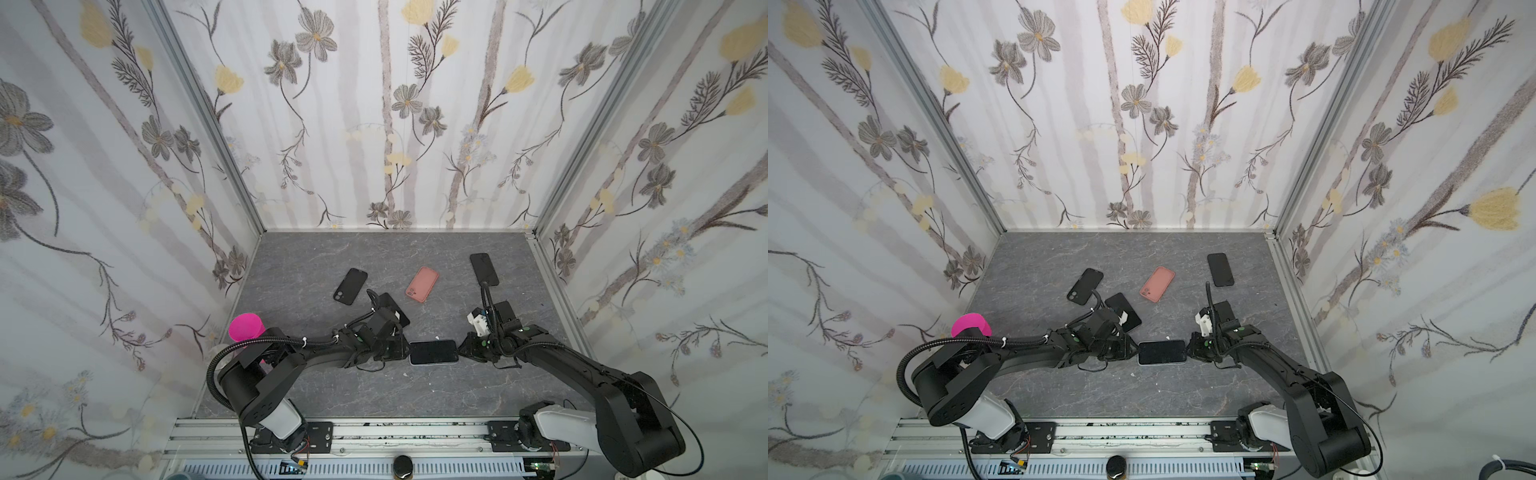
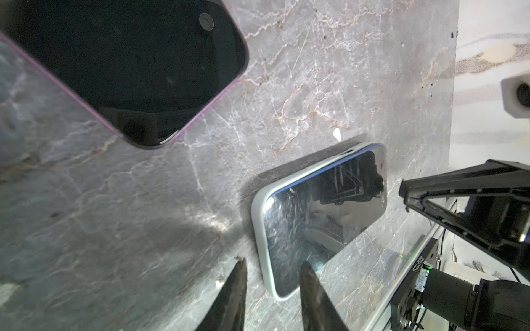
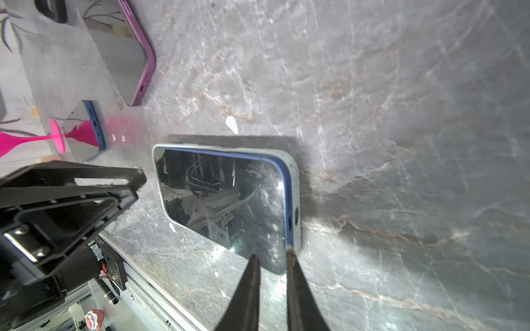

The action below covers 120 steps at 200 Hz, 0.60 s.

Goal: Put the phone into the phone case

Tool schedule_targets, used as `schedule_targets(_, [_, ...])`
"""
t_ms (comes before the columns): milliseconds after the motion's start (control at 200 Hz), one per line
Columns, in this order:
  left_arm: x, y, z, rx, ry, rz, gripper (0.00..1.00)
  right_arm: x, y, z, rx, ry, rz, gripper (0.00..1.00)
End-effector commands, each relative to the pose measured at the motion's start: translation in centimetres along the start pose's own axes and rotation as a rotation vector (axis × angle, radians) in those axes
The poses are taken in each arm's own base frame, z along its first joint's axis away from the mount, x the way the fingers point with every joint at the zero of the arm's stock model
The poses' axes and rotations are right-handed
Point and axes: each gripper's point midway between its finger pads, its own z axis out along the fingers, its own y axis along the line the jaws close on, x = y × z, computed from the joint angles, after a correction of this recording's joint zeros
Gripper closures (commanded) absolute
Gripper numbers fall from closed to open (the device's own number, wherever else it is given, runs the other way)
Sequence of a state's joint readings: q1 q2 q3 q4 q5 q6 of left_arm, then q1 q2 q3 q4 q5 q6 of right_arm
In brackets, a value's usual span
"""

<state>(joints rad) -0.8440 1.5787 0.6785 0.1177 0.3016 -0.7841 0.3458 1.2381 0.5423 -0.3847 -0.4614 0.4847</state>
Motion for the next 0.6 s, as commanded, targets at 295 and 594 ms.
schedule_targets(295, [1.0,0.8,1.3,-0.035,0.046,0.020,0.67,1.3,-0.8,1.6,0.024,0.065,-0.007,0.89])
schedule_targets(594, [1.7,1.3,1.8,-0.048,0.065,0.012,0.68,2.0,-2.1,2.4,0.118,0.088,-0.010,0.92])
